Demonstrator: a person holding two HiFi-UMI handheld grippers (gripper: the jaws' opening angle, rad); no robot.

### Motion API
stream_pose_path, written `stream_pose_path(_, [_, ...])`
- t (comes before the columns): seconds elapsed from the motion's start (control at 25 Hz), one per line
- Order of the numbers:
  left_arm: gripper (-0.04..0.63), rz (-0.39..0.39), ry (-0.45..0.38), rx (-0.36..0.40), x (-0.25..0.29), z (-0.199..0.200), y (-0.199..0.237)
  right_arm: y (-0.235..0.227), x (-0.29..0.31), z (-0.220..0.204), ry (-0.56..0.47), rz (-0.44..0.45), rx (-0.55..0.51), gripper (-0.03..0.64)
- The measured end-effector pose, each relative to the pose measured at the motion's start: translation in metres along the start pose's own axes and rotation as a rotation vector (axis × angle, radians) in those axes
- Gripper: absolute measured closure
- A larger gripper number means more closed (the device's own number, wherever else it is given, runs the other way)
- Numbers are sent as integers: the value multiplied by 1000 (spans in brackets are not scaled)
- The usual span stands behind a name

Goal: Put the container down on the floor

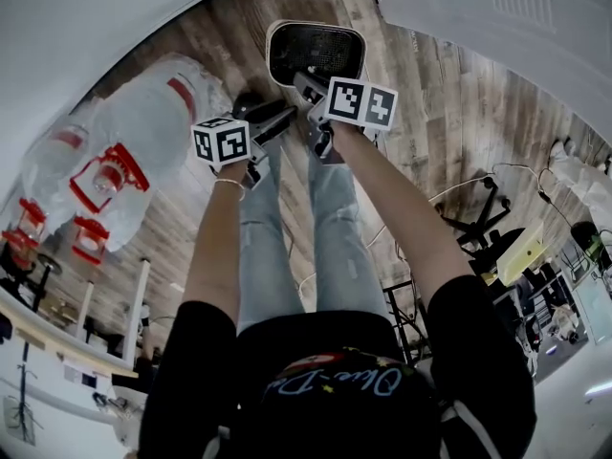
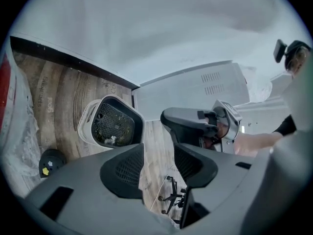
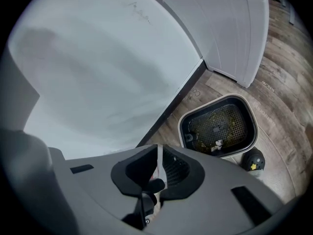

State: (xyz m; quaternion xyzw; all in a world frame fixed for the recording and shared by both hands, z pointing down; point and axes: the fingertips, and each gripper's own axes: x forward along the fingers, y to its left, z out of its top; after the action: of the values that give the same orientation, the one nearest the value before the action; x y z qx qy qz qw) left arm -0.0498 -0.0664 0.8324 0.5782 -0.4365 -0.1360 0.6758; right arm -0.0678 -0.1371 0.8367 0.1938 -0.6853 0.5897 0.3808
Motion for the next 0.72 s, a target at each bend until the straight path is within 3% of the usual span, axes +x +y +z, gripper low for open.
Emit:
stream_pose_path(0.16, [459,-29,-77,42,-11,11,-21,8,-18,2,-42,26,29,617])
stream_pose_path(0.4, [574,-29,-260,62,-32,38,-55,40,-47,8,-88,98,-65,617])
stream_pose_path(0.72, [584,2,-327,244,-64,59,-118,83,-100,28,-175,90,-243,617])
